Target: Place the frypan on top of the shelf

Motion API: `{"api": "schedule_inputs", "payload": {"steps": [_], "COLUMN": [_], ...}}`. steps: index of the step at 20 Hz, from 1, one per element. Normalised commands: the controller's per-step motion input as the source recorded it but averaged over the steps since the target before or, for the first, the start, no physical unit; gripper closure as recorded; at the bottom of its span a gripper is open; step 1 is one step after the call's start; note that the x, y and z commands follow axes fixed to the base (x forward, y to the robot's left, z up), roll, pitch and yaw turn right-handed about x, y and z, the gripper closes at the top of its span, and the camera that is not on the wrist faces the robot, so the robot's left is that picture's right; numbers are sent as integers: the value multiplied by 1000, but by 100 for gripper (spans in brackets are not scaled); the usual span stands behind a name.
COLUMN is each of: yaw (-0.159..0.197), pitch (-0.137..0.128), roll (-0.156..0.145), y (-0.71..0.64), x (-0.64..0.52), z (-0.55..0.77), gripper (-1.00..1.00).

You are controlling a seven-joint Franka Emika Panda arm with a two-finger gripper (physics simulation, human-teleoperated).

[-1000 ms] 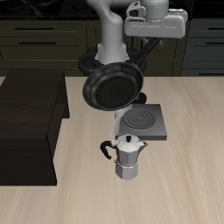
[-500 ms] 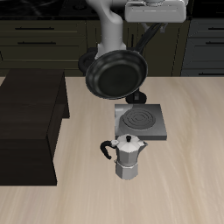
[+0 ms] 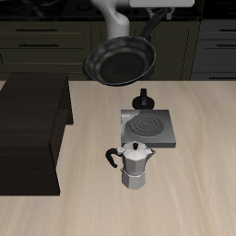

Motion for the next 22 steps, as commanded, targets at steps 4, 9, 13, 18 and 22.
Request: {"api": "schedule_inputs", "payload": {"steps": [4, 9, 13, 18, 22], "yaw": [19, 24, 13, 13, 30], "pitch": [-58, -31, -34, -41, -47], "roll": [-63, -42, -22, -20, -38], "y": [-206, -105, -26, -43, -130], "x": [92, 51, -23, -89, 9], "z": [327, 173, 200, 247, 221], "gripper": [100, 100, 100, 100, 100]}}
